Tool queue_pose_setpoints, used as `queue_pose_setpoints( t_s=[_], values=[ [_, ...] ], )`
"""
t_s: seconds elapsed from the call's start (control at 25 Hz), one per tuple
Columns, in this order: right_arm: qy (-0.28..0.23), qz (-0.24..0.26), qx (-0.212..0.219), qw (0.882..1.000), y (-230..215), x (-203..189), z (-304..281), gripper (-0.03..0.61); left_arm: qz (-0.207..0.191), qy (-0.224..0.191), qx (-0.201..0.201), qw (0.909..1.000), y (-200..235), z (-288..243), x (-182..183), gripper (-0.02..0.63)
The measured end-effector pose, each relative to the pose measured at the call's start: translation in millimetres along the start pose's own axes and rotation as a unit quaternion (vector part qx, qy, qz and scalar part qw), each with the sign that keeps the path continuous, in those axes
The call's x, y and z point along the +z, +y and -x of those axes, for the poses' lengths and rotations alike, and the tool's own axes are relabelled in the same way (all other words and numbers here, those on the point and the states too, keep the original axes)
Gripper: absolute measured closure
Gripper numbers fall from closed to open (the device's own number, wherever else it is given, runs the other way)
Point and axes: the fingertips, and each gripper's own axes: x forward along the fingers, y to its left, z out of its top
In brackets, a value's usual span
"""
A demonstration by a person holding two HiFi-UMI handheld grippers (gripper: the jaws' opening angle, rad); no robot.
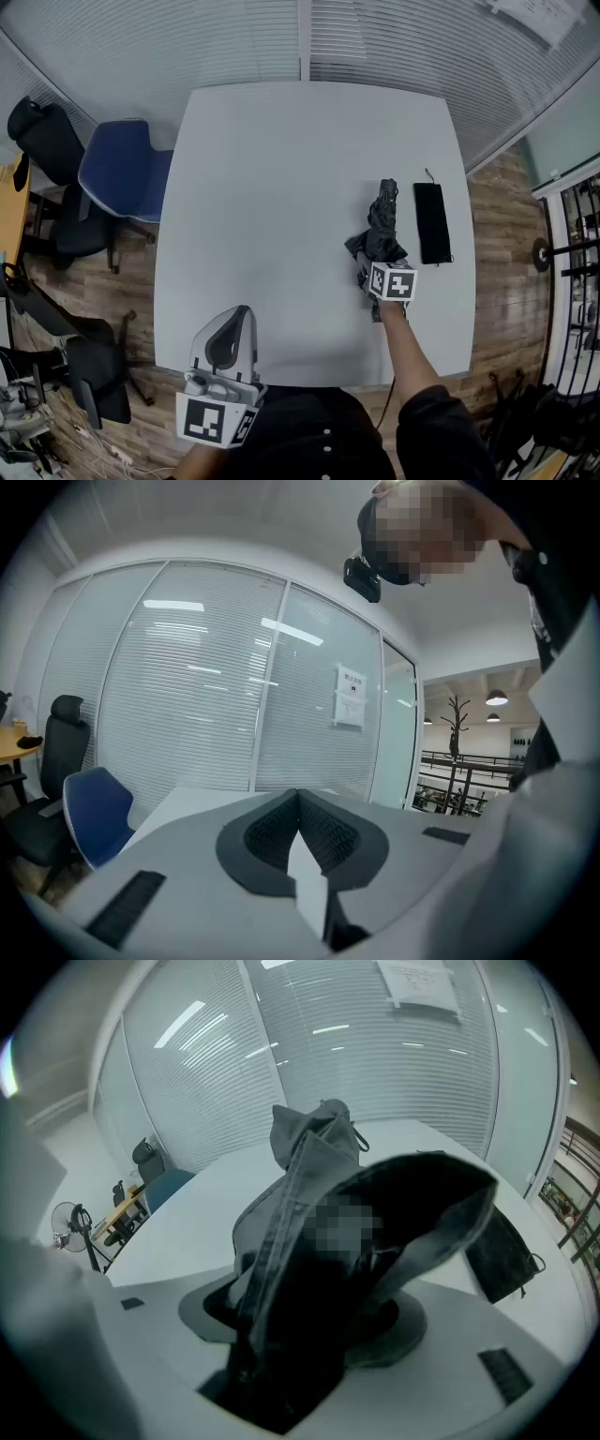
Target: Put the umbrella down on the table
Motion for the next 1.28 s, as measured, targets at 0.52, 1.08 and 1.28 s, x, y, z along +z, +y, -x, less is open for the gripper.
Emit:
queue_pose_setpoints(
  t_s=[0.52, 1.08, 1.28],
  values=[
    [0.036, -0.035, -0.02, 0.999, -6, 2, -22, 0.279, 0.003, 0.006, -0.009, 0.9999, -5, -6, -2, 0.6],
    [0.055, 0.01, -0.013, 0.998, 5, 8, -26, 0.201, -0.001, 0.001, -0.007, 1.0, 2, -9, 3, 0.6],
    [-0.009, 0.061, -0.028, 0.998, 3, 31, 5, 0.187, -0.005, -0.01, -0.01, 0.9999, -2, -6, 9, 0.6]
  ],
)
